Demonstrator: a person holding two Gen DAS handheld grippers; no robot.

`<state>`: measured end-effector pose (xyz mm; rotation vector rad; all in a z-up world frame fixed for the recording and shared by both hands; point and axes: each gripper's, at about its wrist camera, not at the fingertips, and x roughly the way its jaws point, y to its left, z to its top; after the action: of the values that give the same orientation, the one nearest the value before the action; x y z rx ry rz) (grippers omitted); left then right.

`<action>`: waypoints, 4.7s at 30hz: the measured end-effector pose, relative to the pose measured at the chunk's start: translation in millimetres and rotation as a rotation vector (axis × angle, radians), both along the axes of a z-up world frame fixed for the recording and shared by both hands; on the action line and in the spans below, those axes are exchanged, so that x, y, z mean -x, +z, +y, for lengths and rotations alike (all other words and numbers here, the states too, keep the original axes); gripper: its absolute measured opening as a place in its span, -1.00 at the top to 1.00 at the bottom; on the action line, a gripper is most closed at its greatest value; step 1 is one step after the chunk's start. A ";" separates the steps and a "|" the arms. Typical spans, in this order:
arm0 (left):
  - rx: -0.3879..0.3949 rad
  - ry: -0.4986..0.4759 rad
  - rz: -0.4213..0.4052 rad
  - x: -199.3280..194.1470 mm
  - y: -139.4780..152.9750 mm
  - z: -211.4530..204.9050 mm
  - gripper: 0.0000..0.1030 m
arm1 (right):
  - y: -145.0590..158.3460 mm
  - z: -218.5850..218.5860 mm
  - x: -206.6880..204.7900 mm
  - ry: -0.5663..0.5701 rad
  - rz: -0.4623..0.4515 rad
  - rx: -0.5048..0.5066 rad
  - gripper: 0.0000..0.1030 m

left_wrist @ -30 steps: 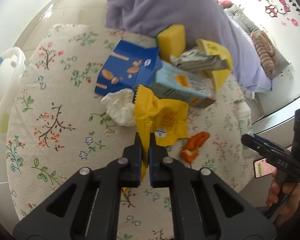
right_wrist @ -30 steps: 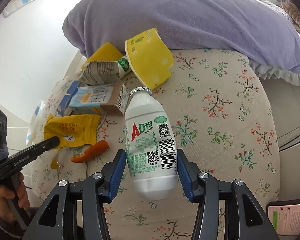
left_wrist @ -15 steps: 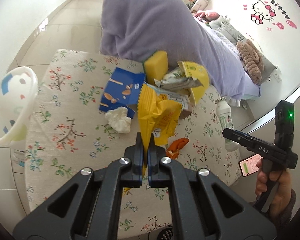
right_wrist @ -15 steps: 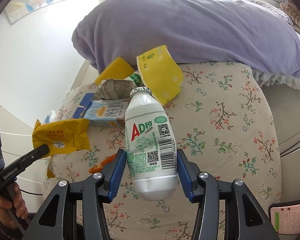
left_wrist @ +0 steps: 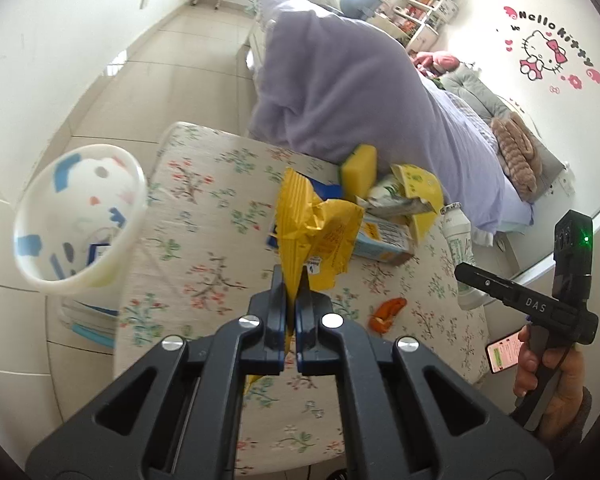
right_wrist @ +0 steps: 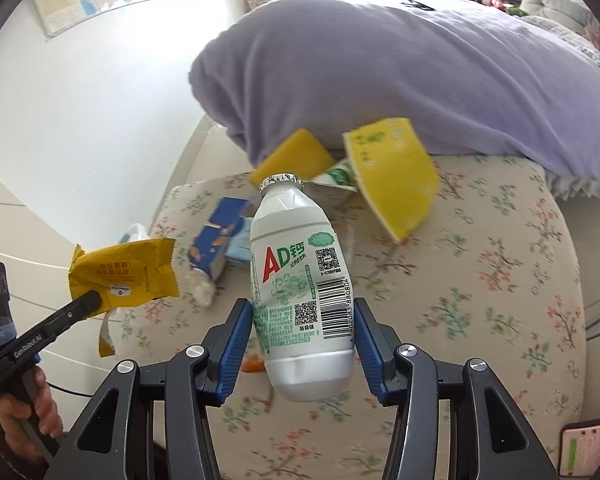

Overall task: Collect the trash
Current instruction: 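Carry the bottle and yellow wrapper to the wastebasket and release both, then move both tools back over the table, then grasp the yellow bowl-shaped wrapper with the right tool while the left tool grasps the blue box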

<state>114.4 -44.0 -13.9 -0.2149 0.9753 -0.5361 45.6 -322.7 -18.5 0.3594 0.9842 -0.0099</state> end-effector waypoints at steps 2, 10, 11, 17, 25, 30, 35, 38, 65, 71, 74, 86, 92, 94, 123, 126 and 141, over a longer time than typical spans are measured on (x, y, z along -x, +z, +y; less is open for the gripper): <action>-0.001 0.019 -0.007 -1.4 1.1 8.6 0.92 | 1.8 9.0 -5.4 0.016 -0.006 -0.002 0.00; -0.004 0.108 -0.016 -7.0 2.6 51.2 0.92 | 4.0 45.6 -30.5 0.080 -0.018 -0.012 0.00; -0.005 0.123 -0.017 -7.9 2.6 57.1 0.92 | 4.3 50.3 -33.4 0.087 -0.019 -0.014 0.00; -0.021 0.217 -0.027 -12.7 3.4 90.4 0.92 | 5.0 80.6 -55.3 0.136 -0.032 -0.027 0.00; -0.089 0.358 -0.010 -33.1 -7.4 129.2 0.92 | 0.4 126.9 -88.9 0.203 -0.053 -0.069 0.00; -0.124 0.404 -0.001 -44.5 -15.6 138.2 0.91 | -6.8 157.3 -108.7 0.233 -0.064 -0.099 0.00; -0.150 0.423 -0.003 -54.2 -20.3 146.9 0.90 | -17.0 186.0 -126.6 0.253 -0.063 -0.133 0.00; -0.152 0.424 -0.016 -58.7 -21.9 151.3 0.90 | -20.2 200.0 -127.2 0.267 -0.063 -0.147 0.00; -0.368 0.553 -0.059 -41.6 -12.0 195.5 -0.96 | -48.7 250.5 -172.8 0.366 -0.152 -0.183 -0.47; -0.345 0.541 -0.061 -38.4 -8.2 190.4 -0.97 | -31.6 239.5 -158.4 0.356 -0.188 -0.121 -0.48; -0.341 0.525 -0.064 -36.3 -6.8 185.1 -0.97 | -23.9 229.4 -146.4 0.348 -0.186 -0.072 -0.49; -0.266 0.431 -0.004 -35.8 -6.8 143.8 -0.97 | -3.1 143.0 -102.4 0.201 -0.172 0.016 -0.54; -0.232 0.348 0.006 -41.0 -4.4 106.5 -0.97 | 13.0 85.2 -89.6 0.113 -0.179 0.060 -0.54; -0.223 0.326 0.007 -42.6 -4.2 94.7 -0.97 | 17.1 64.9 -85.2 0.080 -0.182 0.066 -0.55; -0.333 -0.153 0.059 -67.3 -63.9 -99.9 -0.74 | -46.4 -90.5 -62.9 -0.154 -0.010 0.110 -0.57; -0.340 -0.161 0.066 -72.4 -67.5 -101.3 -0.63 | -54.4 -91.2 -68.0 -0.150 0.009 0.104 -0.57; -0.307 -0.174 0.069 -96.6 -69.2 -115.0 -0.05 | -74.8 -83.5 -94.1 -0.154 0.029 0.158 -0.53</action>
<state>211.0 -159.0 -83.1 0.1283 1.1360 -0.5318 139.7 -406.2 -93.4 0.2894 0.9759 -0.2321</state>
